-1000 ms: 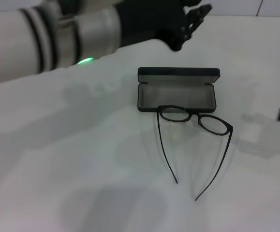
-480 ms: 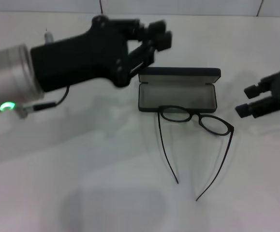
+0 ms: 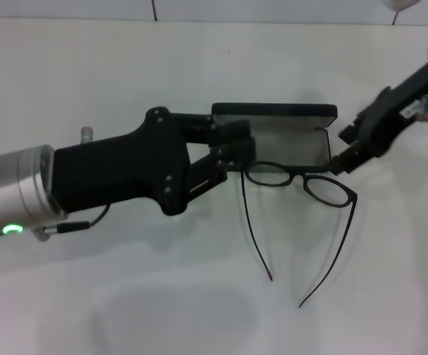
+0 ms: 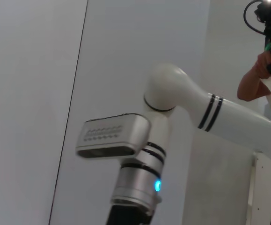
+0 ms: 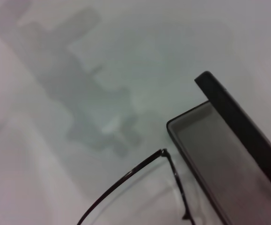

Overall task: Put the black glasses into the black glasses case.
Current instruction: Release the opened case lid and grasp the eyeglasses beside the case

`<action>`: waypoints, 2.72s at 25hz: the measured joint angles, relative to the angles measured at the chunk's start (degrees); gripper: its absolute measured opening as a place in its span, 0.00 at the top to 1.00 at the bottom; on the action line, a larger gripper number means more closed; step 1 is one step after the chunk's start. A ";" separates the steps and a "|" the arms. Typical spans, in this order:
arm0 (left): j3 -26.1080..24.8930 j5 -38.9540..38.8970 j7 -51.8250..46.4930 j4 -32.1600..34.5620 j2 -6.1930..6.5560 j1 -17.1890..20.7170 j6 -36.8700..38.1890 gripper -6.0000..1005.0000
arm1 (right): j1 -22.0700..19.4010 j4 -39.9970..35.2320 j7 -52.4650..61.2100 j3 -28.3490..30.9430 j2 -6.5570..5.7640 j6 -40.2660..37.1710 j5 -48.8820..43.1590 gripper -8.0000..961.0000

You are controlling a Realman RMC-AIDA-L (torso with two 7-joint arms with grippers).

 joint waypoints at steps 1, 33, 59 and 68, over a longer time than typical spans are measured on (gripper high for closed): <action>-0.06 -0.11 0.63 -0.68 0.01 0.16 0.40 0.84 | 0.46 0.86 -0.02 -0.78 0.01 1.16 -0.03 0.34; -0.84 -3.38 5.87 -9.49 -0.10 0.20 1.42 0.85 | 3.55 18.34 -4.26 -16.05 0.65 21.15 8.73 0.48; -0.93 -5.40 7.69 -12.01 0.08 -0.31 1.77 0.87 | 3.60 20.62 -4.45 -16.92 0.65 23.19 10.78 0.77; -0.86 -5.42 7.70 -12.04 0.08 -0.19 1.91 0.87 | 3.11 20.62 -3.19 -16.92 0.65 23.11 10.93 0.78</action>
